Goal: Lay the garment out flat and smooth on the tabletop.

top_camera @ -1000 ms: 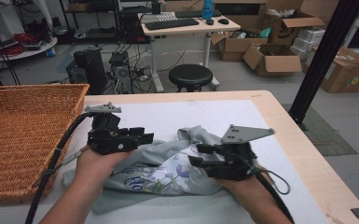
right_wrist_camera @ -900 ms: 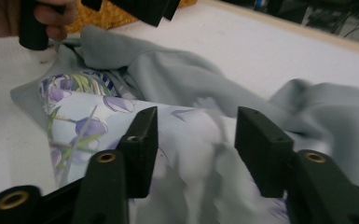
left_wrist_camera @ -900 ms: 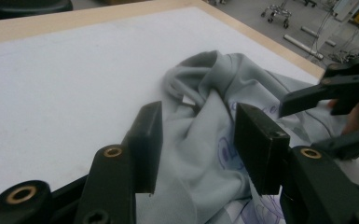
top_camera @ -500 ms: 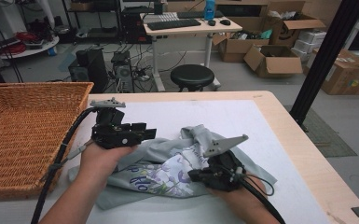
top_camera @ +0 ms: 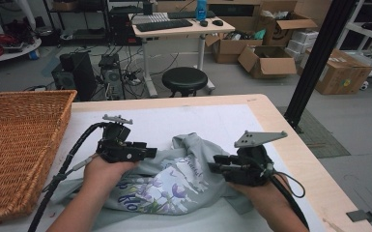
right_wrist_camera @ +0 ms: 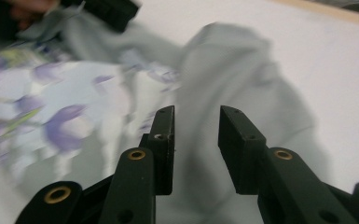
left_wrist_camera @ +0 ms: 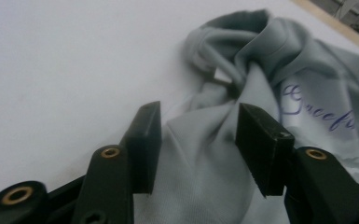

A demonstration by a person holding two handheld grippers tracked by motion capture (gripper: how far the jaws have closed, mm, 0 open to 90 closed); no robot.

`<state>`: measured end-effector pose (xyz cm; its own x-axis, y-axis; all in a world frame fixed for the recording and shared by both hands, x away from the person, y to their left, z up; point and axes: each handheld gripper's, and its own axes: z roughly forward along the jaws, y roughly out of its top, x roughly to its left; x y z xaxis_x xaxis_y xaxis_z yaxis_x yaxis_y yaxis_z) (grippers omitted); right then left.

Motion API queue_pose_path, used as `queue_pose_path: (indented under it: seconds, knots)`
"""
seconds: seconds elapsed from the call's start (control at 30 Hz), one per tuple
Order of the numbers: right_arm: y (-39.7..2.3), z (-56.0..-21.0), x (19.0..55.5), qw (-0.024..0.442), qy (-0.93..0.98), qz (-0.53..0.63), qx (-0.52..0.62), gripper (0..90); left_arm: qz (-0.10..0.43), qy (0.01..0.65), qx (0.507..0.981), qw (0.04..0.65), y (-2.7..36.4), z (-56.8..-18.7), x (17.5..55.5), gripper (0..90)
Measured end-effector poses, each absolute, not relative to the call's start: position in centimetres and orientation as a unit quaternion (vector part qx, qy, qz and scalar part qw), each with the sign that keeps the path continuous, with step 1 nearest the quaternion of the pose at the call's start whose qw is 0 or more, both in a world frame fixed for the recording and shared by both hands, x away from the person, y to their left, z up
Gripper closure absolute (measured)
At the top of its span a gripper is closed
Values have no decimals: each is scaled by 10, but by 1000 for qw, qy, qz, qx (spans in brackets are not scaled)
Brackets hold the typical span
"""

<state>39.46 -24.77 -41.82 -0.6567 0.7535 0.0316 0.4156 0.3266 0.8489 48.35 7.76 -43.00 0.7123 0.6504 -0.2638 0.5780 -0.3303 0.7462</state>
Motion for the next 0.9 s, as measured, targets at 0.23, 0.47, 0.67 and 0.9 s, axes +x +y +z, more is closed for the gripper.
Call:
queue_pose_path:
  seconds: [0.23, 0.47, 0.67, 0.9]
  knots:
    - [-260, -425, 434, 204, 785, 416, 411, 607, 49, 355, 844, 400, 74, -438, 480, 770]
    - [-247, -447, 466, 178, 817, 378, 397, 724, 49, 348, 844, 404, 79, -430, 479, 846]
    - [-246, -445, 470, 175, 827, 374, 382, 865, 40, 346, 835, 425, 90, -417, 485, 842]
    - [-293, -435, 477, 225, 780, 377, 446, 874, 60, 342, 847, 403, 95, -416, 484, 849]
